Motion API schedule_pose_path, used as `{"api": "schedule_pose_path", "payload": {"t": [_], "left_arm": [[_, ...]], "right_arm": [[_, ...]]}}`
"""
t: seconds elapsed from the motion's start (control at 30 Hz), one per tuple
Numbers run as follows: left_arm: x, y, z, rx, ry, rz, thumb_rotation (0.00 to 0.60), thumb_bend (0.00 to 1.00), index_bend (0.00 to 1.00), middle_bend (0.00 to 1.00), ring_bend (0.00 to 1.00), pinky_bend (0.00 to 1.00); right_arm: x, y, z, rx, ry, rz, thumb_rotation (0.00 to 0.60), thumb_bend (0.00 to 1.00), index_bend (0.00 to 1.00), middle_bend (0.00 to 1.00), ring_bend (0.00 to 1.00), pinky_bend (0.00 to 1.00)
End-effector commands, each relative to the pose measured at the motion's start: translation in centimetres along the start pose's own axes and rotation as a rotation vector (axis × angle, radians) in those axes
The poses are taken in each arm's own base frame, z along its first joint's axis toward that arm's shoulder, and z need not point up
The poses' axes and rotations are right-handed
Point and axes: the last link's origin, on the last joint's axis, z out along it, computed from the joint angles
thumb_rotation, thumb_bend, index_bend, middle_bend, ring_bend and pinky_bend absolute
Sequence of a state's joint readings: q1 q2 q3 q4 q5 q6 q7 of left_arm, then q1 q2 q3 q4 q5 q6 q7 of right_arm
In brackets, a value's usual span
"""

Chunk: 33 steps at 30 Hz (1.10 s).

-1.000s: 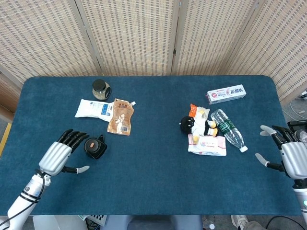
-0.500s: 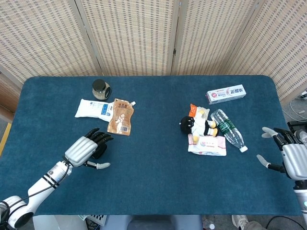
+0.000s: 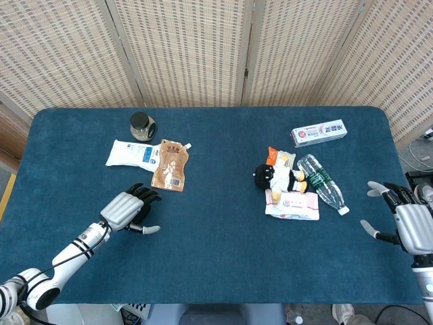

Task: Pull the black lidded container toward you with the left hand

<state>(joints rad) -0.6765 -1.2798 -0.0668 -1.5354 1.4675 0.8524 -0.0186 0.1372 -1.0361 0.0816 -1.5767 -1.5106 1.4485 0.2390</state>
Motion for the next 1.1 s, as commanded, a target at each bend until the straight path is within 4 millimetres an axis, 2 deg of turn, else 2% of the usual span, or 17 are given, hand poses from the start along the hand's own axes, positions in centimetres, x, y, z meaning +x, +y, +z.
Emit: {"api": "schedule_pose_path", "payload": {"t": [0.03, 0.13, 0.47, 0.83, 1.1], "left_arm": [[-0.2, 0.0, 0.0, 0.003, -0.004, 0.0, 0.085, 0.1, 0.19, 0.18, 0.11, 0.0], [-0.6, -0.2, 0.0, 0.01, -0.015, 0.006, 0.085, 0.1, 0.22, 0.2, 0.11, 0.0], [-1.4, -0.8, -0.7, 0.037, -0.038, 0.011, 0.085, 0.1, 0.25, 0.28, 0.17, 0.0], [-2.2, -1.4, -3.5, 0.063, -0.046, 0.024, 0.086, 0.1, 0.27, 0.3, 0.18, 0.0], [-2.9, -2.3, -6.4, 0.109, -0.058, 0.035, 0.087, 0.1, 0.27, 0.31, 0.19, 0.0]], "right_arm": [[0.0, 0.1, 0.0, -0.003, -0.001, 0.001, 0.6, 0.25, 0.19, 0.33, 0.16, 0.15], [-0.1, 0.1, -0.1, -0.006, -0.002, 0.002, 0.6, 0.25, 0.19, 0.33, 0.16, 0.15], [-0.3, 0.3, -0.4, -0.017, -0.006, 0.007, 0.6, 0.25, 0.19, 0.33, 0.16, 0.15], [-0.5, 0.2, -0.4, -0.01, -0.015, 0.008, 0.6, 0.25, 0.19, 0.33, 0.16, 0.15], [-0.5, 0.0, -0.4, -0.004, -0.014, 0.01, 0.6, 0.25, 0.19, 0.33, 0.16, 0.15]]}}
